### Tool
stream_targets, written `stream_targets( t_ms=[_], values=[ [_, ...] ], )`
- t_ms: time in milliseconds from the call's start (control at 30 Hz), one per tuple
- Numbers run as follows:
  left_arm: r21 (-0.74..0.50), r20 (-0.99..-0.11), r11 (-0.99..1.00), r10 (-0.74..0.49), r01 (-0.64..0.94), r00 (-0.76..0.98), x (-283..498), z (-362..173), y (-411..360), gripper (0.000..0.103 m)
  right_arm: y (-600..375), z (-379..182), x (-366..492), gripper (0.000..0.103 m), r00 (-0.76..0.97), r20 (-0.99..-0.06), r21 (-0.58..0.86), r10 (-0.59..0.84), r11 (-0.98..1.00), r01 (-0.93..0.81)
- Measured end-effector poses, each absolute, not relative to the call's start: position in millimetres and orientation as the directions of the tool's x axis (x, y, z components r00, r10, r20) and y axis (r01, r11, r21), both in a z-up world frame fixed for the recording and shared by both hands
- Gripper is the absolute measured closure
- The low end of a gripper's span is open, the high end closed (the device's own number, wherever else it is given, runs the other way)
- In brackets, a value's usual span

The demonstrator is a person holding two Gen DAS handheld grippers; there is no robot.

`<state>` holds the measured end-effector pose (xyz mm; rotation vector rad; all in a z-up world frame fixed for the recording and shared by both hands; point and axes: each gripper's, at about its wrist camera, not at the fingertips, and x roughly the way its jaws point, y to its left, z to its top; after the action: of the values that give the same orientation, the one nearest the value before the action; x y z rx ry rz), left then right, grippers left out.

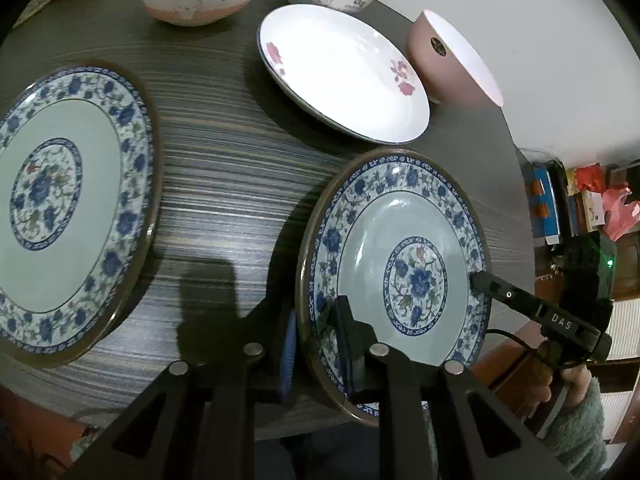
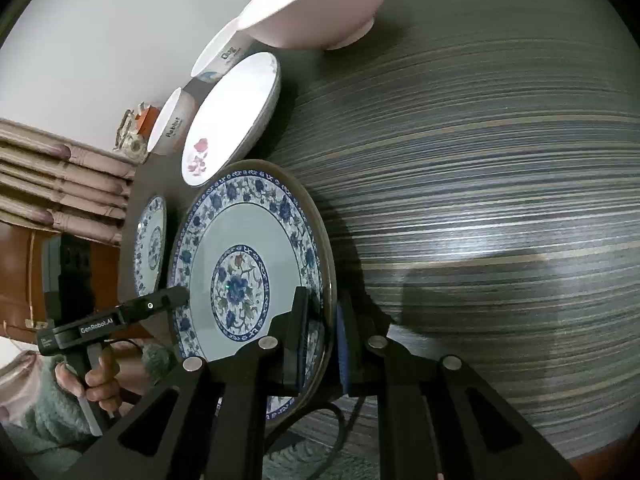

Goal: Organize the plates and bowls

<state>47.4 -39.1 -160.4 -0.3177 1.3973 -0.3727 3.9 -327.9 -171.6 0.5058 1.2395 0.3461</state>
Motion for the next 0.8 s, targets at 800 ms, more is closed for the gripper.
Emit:
stream_targets(
  t_ms=[800],
  values=[
    [-0.430, -0.874, 0.903, -0.423, 0.023, 0.239, 44, -128, 35, 0.085, -257, -133, 22, 0.090, 0.299, -0.795, 0.525, 0.528, 0.846, -0.099]
  ],
)
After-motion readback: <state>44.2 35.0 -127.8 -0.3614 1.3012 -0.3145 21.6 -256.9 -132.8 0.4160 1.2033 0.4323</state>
